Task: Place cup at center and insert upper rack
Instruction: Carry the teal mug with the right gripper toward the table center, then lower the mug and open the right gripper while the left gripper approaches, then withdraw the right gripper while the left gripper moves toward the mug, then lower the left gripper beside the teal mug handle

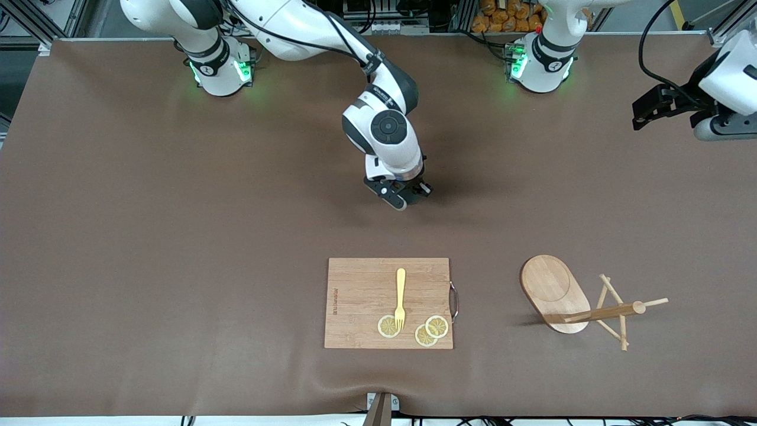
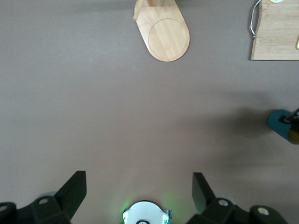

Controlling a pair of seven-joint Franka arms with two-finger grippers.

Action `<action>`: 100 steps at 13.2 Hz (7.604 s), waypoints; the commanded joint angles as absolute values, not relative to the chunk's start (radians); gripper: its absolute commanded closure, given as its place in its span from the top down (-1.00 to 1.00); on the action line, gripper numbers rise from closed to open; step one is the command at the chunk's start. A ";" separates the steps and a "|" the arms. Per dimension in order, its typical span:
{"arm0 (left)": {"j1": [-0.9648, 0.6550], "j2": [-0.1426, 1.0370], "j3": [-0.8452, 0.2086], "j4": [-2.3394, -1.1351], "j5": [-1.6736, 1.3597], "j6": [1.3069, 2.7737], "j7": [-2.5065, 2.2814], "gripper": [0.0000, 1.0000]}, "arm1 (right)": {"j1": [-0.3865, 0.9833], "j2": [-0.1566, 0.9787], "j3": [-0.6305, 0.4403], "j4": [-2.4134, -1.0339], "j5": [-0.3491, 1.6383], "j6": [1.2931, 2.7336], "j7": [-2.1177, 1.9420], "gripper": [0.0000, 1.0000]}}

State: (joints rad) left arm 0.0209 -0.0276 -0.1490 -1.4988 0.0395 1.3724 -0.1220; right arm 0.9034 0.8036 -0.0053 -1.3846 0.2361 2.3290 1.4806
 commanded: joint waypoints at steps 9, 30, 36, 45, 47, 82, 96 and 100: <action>0.026 -0.038 -0.166 -1.494 0.020 1.370 -0.127 1.00 | 0.910 0.821 -0.005 -1.319 0.087 2.332 1.494 1.00; -0.014 0.060 -0.314 -1.494 -0.002 1.508 -0.484 1.00 | 0.579 0.336 -0.034 -1.525 0.025 1.790 0.490 1.00; -0.090 0.135 -0.330 -1.496 0.037 1.592 -0.763 1.00 | 0.220 0.175 -0.034 -1.626 0.025 1.721 -0.067 1.00; -0.245 0.265 -0.330 -1.491 0.199 1.664 -1.185 1.00 | 0.071 -0.011 -0.017 -1.629 -0.021 1.464 -0.086 1.00; -0.259 0.288 -0.328 -1.491 0.201 1.716 -1.242 1.00 | -0.012 -0.028 0.047 -1.623 -0.021 1.422 -0.080 1.00; -0.699 0.681 -0.230 -1.388 0.472 2.080 -2.539 0.96 | -0.134 -0.028 0.083 -1.500 0.043 1.394 0.012 1.00; -0.971 0.752 -0.146 -1.477 0.908 1.934 -2.908 0.51 | -0.077 -0.018 0.084 -1.502 0.040 1.388 0.012 1.00; -0.985 0.813 -0.147 -1.470 0.963 1.934 -2.964 0.44 | -0.080 -0.017 0.084 -1.505 0.038 1.387 0.012 1.00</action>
